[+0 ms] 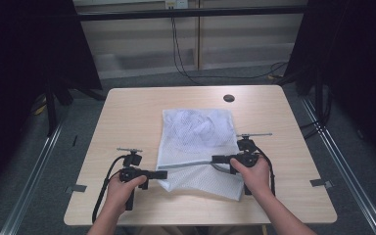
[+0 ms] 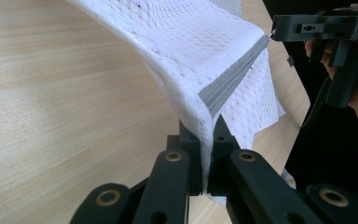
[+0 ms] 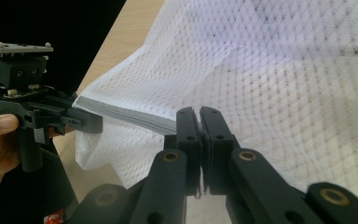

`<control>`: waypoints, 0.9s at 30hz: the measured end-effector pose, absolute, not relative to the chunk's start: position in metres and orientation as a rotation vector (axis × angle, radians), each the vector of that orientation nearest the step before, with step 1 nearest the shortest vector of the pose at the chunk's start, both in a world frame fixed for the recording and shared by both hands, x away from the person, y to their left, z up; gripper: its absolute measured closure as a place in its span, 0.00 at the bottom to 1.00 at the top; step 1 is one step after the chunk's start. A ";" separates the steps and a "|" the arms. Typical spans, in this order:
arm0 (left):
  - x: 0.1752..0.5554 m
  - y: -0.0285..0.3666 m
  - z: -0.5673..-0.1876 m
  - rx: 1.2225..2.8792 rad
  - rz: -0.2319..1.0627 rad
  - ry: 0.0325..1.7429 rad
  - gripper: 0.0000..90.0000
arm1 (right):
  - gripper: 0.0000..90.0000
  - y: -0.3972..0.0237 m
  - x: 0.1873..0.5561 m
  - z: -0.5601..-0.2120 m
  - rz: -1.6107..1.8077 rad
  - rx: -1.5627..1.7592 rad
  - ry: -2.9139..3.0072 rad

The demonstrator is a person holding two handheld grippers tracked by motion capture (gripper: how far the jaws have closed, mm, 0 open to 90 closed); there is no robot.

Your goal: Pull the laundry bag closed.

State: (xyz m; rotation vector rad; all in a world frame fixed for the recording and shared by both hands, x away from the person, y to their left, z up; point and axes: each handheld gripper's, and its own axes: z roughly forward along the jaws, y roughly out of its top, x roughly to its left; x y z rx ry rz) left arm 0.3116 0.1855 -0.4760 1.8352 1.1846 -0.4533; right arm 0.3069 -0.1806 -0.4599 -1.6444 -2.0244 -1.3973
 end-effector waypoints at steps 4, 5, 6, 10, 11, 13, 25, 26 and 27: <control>0.312 0.185 -0.477 1.854 -0.437 1.164 0.98 | 0.97 -0.183 0.306 -0.460 -1.394 -1.647 -2.026; 0.312 0.185 -0.477 1.854 -0.438 1.166 0.98 | 0.97 -0.183 0.306 -0.459 -1.394 -1.646 -2.025; 0.312 0.185 -0.477 1.851 -0.441 1.172 0.98 | 0.97 -0.183 0.306 -0.459 -1.397 -1.644 -2.027; 0.312 0.187 -0.476 1.853 -0.435 1.183 0.98 | 0.97 -0.184 0.307 -0.460 -1.389 -1.652 -2.035; 0.312 0.187 -0.476 1.857 -0.436 1.177 0.98 | 0.97 -0.186 0.307 -0.460 -1.392 -1.650 -2.029; 0.312 0.187 -0.476 1.850 -0.441 1.184 0.98 | 0.97 -0.188 0.307 -0.460 -1.395 -1.658 -2.026; 0.312 0.186 -0.477 1.861 -0.439 1.178 0.98 | 0.97 -0.197 0.306 -0.459 -1.390 -1.667 -2.024; 0.312 0.186 -0.477 1.858 -0.442 1.185 0.98 | 0.97 -0.197 0.305 -0.459 -1.389 -1.671 -2.027; 0.312 0.186 -0.477 1.857 -0.445 1.184 0.98 | 0.97 -0.198 0.306 -0.459 -1.392 -1.670 -2.025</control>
